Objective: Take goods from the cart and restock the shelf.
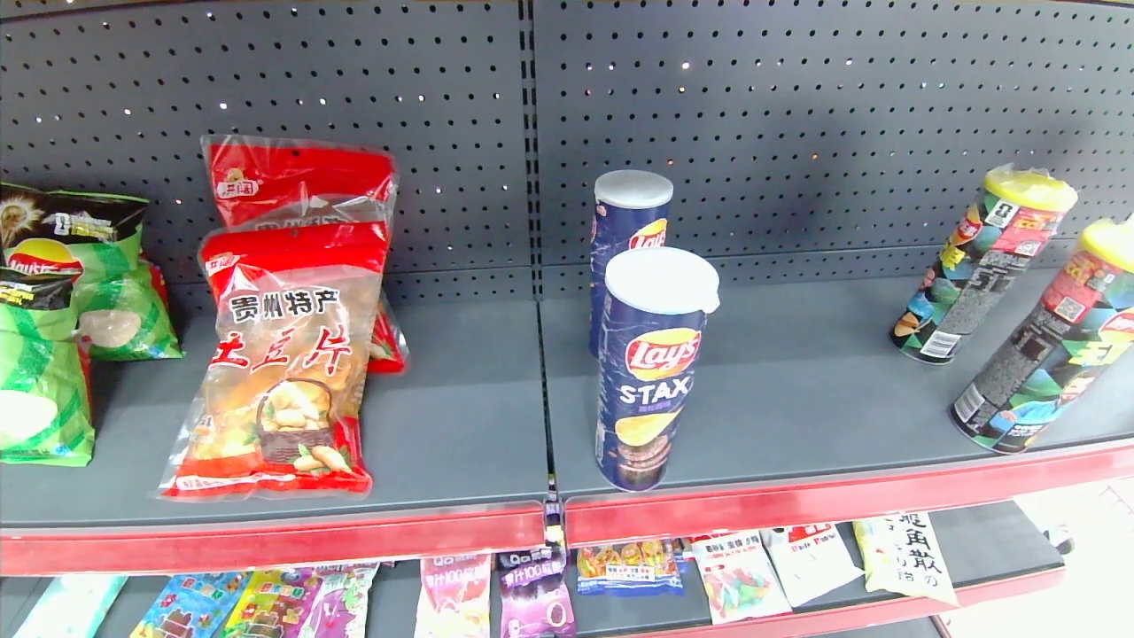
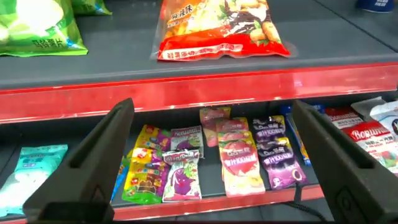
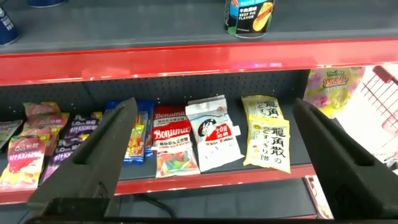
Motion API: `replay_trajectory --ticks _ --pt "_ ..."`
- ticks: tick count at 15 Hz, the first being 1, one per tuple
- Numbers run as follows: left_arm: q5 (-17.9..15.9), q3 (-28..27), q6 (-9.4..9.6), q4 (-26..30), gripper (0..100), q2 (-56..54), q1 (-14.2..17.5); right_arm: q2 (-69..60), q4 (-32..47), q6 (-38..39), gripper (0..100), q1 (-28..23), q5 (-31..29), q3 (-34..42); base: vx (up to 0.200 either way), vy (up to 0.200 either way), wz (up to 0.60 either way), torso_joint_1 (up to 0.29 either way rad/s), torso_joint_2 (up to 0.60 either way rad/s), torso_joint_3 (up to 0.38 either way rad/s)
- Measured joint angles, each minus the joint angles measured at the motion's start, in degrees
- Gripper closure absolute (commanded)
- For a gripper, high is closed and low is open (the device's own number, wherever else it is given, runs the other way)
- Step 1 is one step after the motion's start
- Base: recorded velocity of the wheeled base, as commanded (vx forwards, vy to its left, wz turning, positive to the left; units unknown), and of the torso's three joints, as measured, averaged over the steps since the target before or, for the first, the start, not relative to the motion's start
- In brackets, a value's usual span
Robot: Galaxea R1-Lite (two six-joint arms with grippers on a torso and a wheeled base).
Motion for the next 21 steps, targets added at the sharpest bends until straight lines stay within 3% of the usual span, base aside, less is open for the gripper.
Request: replay_trajectory --ticks 2,21 --pt "0.0 0.0 -0.05 0.0 0 0.0 0.0 0.0 0.0 0.0 0 0.0 0.0 0.0 0.0 0.0 0.0 0.0 0.0 0.0" --pt "0.0 0.0 -0.16 0.0 0 0.0 0.0 0.0 0.0 -0.1 0 0.0 0.0 0.0 0.0 -0.2 0.0 0.004 0.0 0.004"
